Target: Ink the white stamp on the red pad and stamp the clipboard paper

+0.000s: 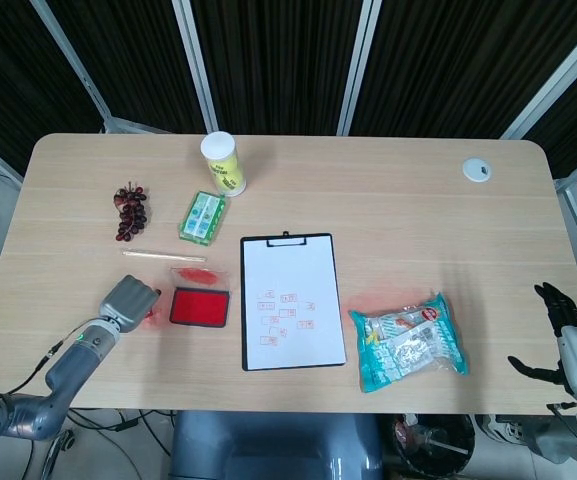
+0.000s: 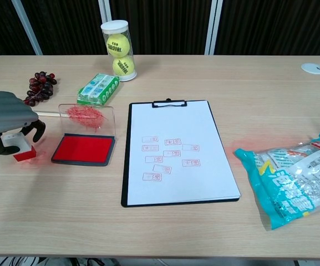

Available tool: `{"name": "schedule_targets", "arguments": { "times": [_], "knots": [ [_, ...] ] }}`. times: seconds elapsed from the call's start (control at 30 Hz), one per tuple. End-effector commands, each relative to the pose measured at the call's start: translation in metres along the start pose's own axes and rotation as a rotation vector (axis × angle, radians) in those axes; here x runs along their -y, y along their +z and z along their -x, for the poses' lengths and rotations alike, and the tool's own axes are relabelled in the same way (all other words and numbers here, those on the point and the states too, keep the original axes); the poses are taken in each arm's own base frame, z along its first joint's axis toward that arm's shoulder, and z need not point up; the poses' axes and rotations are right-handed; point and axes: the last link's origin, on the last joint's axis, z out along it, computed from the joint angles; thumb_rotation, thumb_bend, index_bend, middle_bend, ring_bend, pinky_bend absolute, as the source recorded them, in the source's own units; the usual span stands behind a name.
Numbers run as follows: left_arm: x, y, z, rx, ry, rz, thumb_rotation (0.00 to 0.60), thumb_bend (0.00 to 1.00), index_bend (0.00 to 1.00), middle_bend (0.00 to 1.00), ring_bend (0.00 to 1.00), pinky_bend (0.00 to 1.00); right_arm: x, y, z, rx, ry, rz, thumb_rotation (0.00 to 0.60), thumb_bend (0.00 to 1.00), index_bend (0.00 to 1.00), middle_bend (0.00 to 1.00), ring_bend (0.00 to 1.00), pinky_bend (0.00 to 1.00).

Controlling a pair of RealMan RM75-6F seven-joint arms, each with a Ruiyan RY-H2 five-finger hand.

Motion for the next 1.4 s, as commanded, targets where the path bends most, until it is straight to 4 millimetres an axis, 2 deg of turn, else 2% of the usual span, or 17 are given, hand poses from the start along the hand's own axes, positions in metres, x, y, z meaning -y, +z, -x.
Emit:
{"name": "schedule_targets", "arguments": {
  "times": [0.03, 0.23, 0.37, 0.57, 0.77, 0.87, 0.93, 0.97, 1.03, 1.13, 1.2, 1.27, 1.3, 1.4],
  "knots": [
    [0.001, 0.000, 0.000, 0.000, 0.000, -0.002, 0.600, 0.36, 0.36, 0.51, 0.96, 1.00, 0.000, 0.000, 0.000, 0.001, 0.000, 0.000, 0.600, 0.21, 0.06, 0.00, 0.00, 0.14],
    [0.004, 0.000, 0.001, 0.008, -0.003, -0.012, 0.600, 0.27, 0.30, 0.46, 0.96, 1.00, 0.000, 0.000, 0.000, 0.001, -0.001, -0.001, 0.600, 0.21, 0.06, 0.00, 0.00, 0.14],
    [0.005, -0.001, 0.001, 0.014, -0.007, -0.019, 0.600, 0.18, 0.18, 0.35, 0.96, 1.00, 0.000, 0.000, 0.000, 0.002, -0.001, -0.001, 0.600, 0.21, 0.06, 0.00, 0.00, 0.14],
    [0.007, -0.003, 0.001, 0.018, -0.011, -0.027, 0.600, 0.07, 0.01, 0.25, 0.96, 1.00, 0.000, 0.000, 0.000, 0.001, -0.002, -0.002, 0.600, 0.21, 0.06, 0.00, 0.00, 0.14],
    [0.011, -0.008, -0.004, -0.006, -0.032, -0.052, 0.600, 0.05, 0.00, 0.23, 0.96, 1.00, 0.001, -0.001, 0.000, 0.001, -0.001, -0.004, 0.600, 0.21, 0.06, 0.00, 0.00, 0.14],
    [0.017, -0.017, -0.012, -0.058, -0.078, -0.083, 0.600, 0.05, 0.00, 0.23, 0.95, 1.00, 0.001, -0.001, 0.000, 0.000, -0.005, -0.006, 0.600, 0.21, 0.06, 0.00, 0.00, 0.14],
    [0.021, -0.030, -0.017, -0.111, -0.119, -0.109, 0.600, 0.05, 0.00, 0.22, 0.90, 1.00, 0.001, -0.001, 0.000, -0.001, -0.008, -0.007, 0.600, 0.21, 0.06, 0.00, 0.00, 0.14],
    [0.024, -0.037, -0.018, -0.136, -0.144, -0.123, 0.600, 0.05, 0.00, 0.20, 0.84, 0.97, 0.001, -0.001, 0.000, -0.001, -0.009, -0.008, 0.600, 0.21, 0.06, 0.00, 0.00, 0.14],
    [0.027, -0.051, -0.019, -0.176, -0.176, -0.142, 0.600, 0.05, 0.00, 0.16, 0.72, 0.88, 0.001, -0.001, 0.001, -0.002, -0.013, -0.009, 0.600, 0.21, 0.06, 0.00, 0.00, 0.14],
    [0.034, -0.080, -0.015, -0.243, -0.229, -0.178, 0.600, 0.05, 0.00, 0.07, 0.43, 0.61, 0.001, -0.001, 0.001, -0.005, -0.022, -0.013, 0.600, 0.21, 0.06, 0.00, 0.00, 0.14],
    [0.037, -0.097, -0.011, -0.274, -0.264, -0.192, 0.600, 0.05, 0.00, 0.01, 0.19, 0.38, 0.002, -0.001, 0.001, -0.008, -0.030, -0.017, 0.600, 0.21, 0.06, 0.00, 0.00, 0.14],
    [0.038, -0.116, -0.003, -0.303, -0.328, -0.208, 0.600, 0.04, 0.00, 0.00, 0.05, 0.21, 0.002, -0.001, 0.001, -0.011, -0.044, -0.023, 0.600, 0.21, 0.05, 0.00, 0.00, 0.14],
    [0.038, -0.121, -0.001, -0.312, -0.350, -0.210, 0.600, 0.04, 0.00, 0.00, 0.01, 0.14, 0.002, -0.001, 0.001, -0.012, -0.049, -0.025, 0.600, 0.21, 0.05, 0.00, 0.00, 0.14],
    [0.040, -0.143, 0.014, -0.357, -0.418, -0.228, 0.600, 0.04, 0.00, 0.00, 0.00, 0.07, 0.002, -0.001, 0.002, -0.023, -0.082, -0.034, 0.600, 0.21, 0.05, 0.00, 0.00, 0.14]
  ]
}}
